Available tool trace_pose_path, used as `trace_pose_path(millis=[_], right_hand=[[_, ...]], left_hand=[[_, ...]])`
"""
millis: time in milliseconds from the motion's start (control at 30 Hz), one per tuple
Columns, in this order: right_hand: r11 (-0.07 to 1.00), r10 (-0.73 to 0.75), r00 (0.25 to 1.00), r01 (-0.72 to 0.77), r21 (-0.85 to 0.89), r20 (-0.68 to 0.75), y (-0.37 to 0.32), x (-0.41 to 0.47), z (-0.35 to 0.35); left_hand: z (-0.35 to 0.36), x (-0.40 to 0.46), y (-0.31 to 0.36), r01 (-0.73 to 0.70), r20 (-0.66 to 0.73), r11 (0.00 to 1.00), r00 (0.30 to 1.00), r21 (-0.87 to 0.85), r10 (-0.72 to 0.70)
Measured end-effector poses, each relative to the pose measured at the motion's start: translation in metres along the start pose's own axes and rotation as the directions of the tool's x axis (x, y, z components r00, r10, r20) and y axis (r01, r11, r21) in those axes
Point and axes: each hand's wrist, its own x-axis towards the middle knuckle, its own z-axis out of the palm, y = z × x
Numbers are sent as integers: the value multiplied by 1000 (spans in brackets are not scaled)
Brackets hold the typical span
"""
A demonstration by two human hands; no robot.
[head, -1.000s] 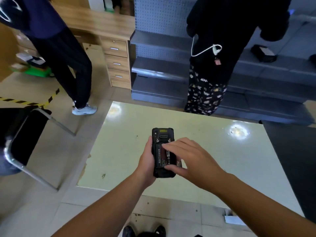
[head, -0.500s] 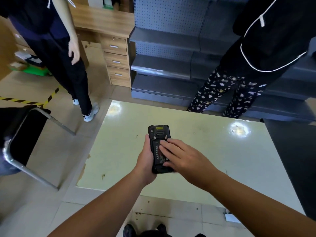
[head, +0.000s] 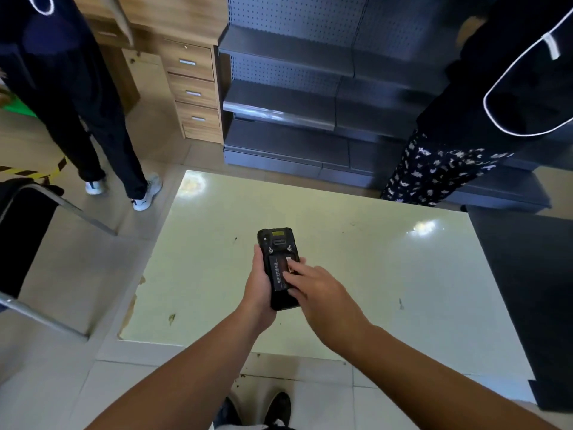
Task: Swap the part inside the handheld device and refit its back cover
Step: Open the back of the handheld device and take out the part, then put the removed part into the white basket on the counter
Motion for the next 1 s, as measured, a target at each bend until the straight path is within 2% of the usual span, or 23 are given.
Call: trace_pose_path(millis=[100,267,400,533,633,700,767,867,1000], right_hand=[[918,328,935,-283,277,-133,-19,10,3],[843,502,865,-485,230,-15,-23,31,2],[821,545,833,-554,143,98,-11,40,7],[830,540,829,-553,75,141,-1,35,17],[853,515,848,-521,18,123,5,24,19],[858,512,852,-513,-23,113,9,15,17],[860,511,854,-507,-57,101,12,7,14],[849,529,843,-524,-69,100,20,-2,11],[835,550,829,-546,-66,97,33,-17,10]], left_hand=[[0,8,-5,-7,-9,998,1000,-58,6],[-4,19,-15,-37,-4,998,999,-51,36],[-9,27,-20,-16,-16,1000,1000,-5,16],[-16,33,-29,28,9,998,1000,53,-28],[-21,40,-34,43,-112,985,993,167,-24],[-27,50,-43,31,-273,962,961,270,45],[-34,60,-55,-4,-347,900,922,436,173],[-41,68,-69,-30,-337,733,874,680,349],[-43,77,-83,-14,-332,644,849,765,412]])
